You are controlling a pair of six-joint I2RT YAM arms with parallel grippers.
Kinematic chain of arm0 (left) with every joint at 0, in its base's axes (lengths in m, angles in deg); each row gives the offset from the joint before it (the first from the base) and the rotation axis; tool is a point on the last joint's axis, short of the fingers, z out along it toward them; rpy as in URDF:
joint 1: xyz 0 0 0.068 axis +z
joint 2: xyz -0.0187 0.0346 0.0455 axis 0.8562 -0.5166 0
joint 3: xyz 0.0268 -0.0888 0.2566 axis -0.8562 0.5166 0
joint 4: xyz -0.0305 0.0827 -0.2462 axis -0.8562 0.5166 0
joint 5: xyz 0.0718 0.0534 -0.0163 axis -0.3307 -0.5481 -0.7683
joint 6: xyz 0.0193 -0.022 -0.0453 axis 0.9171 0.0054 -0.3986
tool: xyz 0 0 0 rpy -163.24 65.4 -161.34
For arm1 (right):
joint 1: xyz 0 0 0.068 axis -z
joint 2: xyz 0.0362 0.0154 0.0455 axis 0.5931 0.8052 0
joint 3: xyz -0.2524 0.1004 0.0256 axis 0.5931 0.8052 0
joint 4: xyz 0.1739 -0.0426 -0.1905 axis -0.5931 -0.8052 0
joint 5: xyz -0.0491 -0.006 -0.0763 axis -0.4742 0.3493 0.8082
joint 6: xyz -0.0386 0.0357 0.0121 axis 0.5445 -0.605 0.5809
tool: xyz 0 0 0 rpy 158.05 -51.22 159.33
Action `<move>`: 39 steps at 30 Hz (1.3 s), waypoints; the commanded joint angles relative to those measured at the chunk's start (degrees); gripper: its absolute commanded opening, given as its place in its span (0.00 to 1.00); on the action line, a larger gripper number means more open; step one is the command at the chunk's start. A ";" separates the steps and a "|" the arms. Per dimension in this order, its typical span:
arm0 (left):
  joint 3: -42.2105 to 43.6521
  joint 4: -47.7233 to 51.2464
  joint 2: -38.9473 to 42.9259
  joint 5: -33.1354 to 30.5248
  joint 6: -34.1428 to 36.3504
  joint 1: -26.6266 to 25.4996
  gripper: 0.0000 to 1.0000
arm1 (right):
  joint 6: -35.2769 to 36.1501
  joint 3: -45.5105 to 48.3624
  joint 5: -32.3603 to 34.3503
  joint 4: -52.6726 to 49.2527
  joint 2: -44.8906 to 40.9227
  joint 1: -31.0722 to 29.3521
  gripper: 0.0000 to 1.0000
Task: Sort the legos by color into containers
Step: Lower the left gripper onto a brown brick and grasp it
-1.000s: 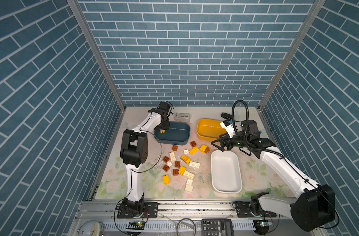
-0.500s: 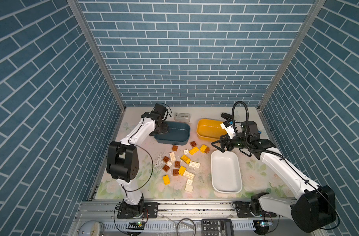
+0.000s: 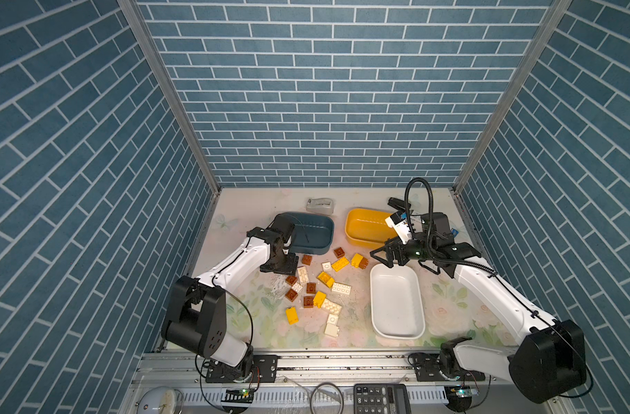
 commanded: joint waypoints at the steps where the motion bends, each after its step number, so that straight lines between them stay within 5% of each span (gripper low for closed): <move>1: 1.40 -1.60 -0.92 2.32 9.47 -0.15 0.72 | -0.92 -0.26 -0.90 -1.44 0.23 -0.41 0.95; 5: 1.55 -1.71 -3.77 3.29 16.17 -0.16 0.70 | -1.50 0.48 -0.53 -1.93 -0.49 -0.64 0.96; 9: 2.13 -4.36 -5.71 6.19 15.97 -0.57 0.68 | -1.94 1.50 0.13 -2.15 -1.38 -0.71 0.96; 25: 2.28 -7.10 -11.92 0.92 16.53 -0.73 0.58 | -1.41 2.18 0.83 -3.75 -1.75 -0.85 0.96; 39: 0.96 -8.43 -14.56 2.11 14.13 0.15 0.35 | -0.51 1.32 1.06 -4.89 -1.22 -0.93 0.96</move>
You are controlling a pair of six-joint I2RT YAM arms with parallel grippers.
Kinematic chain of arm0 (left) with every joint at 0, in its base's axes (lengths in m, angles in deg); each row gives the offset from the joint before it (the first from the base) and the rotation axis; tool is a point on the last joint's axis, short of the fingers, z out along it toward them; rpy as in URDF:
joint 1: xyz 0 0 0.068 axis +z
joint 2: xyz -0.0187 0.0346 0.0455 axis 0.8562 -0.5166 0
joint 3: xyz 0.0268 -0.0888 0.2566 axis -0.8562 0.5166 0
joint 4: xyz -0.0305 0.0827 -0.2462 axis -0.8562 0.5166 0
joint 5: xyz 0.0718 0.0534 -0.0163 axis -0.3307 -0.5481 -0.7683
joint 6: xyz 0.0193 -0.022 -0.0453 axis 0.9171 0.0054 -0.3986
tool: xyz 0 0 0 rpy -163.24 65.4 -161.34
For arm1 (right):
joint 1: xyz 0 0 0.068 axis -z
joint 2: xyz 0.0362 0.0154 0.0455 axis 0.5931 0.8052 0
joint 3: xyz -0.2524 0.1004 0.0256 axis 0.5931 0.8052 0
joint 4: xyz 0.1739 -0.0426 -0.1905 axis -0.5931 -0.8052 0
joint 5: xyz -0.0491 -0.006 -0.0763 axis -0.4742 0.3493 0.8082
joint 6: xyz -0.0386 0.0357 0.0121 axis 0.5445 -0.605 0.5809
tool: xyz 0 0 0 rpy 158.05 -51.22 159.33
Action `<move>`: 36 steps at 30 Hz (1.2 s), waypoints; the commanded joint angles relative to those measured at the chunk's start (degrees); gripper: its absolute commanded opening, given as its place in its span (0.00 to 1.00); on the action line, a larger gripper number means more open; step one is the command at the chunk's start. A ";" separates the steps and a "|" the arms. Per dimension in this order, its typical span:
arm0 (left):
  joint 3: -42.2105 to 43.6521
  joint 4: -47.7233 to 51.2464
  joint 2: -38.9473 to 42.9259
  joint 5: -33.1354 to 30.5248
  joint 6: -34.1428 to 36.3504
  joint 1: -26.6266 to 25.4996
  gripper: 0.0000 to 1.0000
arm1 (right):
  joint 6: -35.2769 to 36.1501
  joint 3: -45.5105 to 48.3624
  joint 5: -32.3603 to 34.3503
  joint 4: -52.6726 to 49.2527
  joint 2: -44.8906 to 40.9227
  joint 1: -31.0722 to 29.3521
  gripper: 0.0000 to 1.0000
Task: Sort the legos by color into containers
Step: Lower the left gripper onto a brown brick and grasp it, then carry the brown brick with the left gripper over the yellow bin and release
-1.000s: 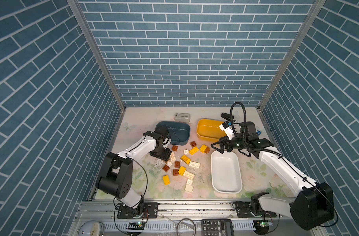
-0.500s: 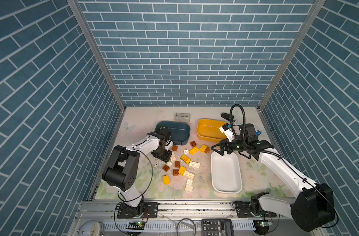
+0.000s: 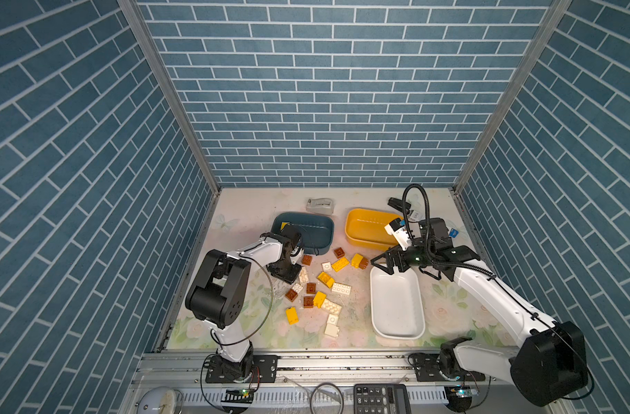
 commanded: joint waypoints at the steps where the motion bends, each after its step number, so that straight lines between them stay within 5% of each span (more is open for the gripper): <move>1: -0.82 0.05 -1.31 0.91 -0.64 0.43 0.34 | 0.86 -0.76 0.41 -1.11 -0.40 -0.33 0.96; 24: -13.93 10.26 8.40 8.93 -10.62 -2.26 0.31 | 1.73 -1.50 3.38 -0.22 -0.04 1.21 0.98; 36: -35.98 4.64 -6.40 11.71 -17.75 -10.92 0.31 | -1.45 -1.98 -1.83 2.54 -0.93 8.76 0.98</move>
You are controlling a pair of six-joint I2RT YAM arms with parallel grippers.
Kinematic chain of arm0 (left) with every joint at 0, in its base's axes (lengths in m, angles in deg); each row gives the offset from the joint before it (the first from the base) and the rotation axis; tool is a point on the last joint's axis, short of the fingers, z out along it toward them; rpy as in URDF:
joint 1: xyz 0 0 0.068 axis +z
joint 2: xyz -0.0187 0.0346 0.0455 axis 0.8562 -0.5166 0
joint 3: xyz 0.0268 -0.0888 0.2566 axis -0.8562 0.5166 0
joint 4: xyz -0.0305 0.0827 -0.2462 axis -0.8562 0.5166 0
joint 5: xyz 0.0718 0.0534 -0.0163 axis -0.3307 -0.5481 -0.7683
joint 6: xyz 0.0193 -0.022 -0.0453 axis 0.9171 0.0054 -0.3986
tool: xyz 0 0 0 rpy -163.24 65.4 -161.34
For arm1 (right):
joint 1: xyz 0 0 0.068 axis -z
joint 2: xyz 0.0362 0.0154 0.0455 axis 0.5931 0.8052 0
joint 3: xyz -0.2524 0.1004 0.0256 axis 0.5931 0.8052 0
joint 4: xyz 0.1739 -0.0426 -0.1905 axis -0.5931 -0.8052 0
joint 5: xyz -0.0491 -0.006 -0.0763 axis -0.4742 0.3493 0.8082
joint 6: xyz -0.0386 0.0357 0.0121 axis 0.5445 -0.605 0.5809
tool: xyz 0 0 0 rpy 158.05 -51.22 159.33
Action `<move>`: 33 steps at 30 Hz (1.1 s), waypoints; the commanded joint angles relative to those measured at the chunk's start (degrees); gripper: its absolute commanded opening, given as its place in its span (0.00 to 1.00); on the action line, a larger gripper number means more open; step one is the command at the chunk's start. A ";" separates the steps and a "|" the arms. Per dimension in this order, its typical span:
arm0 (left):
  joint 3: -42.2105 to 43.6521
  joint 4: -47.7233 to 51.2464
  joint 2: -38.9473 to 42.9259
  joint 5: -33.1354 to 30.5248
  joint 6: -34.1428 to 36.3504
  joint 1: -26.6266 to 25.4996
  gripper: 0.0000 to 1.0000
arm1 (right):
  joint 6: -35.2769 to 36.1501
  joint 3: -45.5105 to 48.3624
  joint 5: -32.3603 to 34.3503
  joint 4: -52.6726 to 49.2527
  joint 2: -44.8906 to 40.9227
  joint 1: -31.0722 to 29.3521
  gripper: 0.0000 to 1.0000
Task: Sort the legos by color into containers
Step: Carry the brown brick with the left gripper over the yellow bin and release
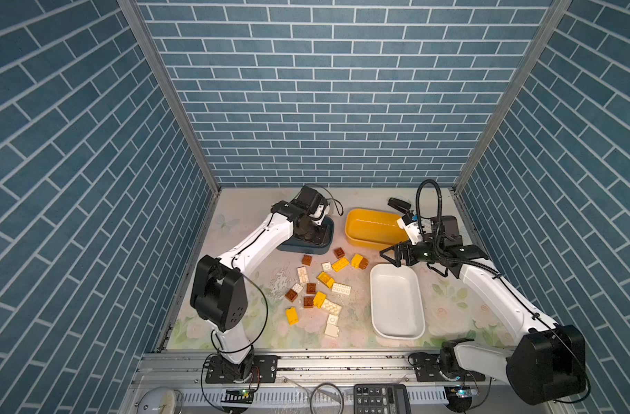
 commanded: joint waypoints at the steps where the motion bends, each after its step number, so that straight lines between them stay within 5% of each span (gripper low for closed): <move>1: -5.41 -2.87 -5.51 0.57 -2.75 -2.58 0.31 | -1.70 -1.49 -2.31 1.28 -1.16 1.47 0.98; 20: -35.28 -11.86 -34.32 -9.14 -5.22 -5.85 0.33 | -1.20 -0.32 0.81 -1.35 -2.92 4.45 0.98; 28: -43.11 -7.03 -38.05 -11.94 -3.36 -5.80 0.62 | -0.83 -0.58 1.12 -2.88 -2.97 4.42 0.98; 33: -42.25 1.08 -32.76 -11.71 -2.00 -5.81 0.78 | -1.13 -0.13 0.15 -3.18 -3.48 4.46 0.97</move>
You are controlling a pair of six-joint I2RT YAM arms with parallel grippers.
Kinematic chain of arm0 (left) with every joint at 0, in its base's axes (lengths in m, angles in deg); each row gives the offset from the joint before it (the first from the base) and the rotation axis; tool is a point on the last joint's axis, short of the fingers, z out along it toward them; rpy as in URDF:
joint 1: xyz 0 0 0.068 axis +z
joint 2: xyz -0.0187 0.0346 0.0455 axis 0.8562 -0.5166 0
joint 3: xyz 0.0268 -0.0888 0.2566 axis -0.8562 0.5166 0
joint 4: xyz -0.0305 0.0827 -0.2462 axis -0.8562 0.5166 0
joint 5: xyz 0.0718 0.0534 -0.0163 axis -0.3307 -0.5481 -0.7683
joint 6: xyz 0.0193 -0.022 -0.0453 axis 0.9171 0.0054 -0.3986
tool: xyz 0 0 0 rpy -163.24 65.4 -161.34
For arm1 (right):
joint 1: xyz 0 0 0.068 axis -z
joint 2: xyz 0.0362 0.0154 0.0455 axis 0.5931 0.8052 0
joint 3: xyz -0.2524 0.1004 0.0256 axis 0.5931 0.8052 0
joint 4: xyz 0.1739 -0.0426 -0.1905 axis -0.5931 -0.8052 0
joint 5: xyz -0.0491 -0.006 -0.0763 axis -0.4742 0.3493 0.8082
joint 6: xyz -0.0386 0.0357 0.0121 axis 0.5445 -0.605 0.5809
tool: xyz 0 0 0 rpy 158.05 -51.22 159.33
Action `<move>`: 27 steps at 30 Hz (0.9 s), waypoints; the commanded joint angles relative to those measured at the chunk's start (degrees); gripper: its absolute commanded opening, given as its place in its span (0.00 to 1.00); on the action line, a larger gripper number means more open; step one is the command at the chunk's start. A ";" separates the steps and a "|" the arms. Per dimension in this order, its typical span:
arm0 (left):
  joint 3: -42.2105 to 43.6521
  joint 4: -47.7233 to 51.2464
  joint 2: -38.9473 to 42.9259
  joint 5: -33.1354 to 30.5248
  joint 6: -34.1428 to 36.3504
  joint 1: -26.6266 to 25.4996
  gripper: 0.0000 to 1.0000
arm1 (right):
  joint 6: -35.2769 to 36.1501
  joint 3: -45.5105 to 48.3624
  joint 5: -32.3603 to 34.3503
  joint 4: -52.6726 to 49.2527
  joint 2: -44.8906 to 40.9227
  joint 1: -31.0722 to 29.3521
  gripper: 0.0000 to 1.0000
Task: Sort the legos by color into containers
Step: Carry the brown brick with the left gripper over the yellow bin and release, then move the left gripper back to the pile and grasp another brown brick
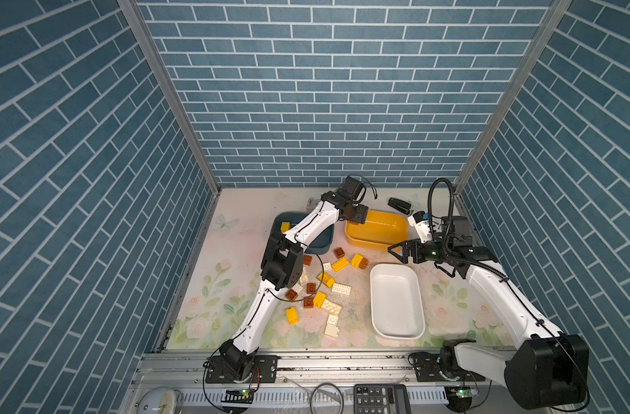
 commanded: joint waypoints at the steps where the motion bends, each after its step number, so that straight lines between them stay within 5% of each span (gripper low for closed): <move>1: 2.49 7.85 6.75 -0.37 1.15 -0.35 0.79 | 0.23 0.03 -0.77 -1.33 -1.56 0.16 0.97; 16: 50.58 13.09 45.69 -1.71 -3.46 -1.07 0.81 | -1.20 1.03 -8.22 -0.96 -0.42 -0.61 0.99; 27: 74.53 8.73 57.25 -4.76 2.02 -1.18 0.78 | -0.85 1.65 -7.69 -0.61 1.16 -4.79 0.99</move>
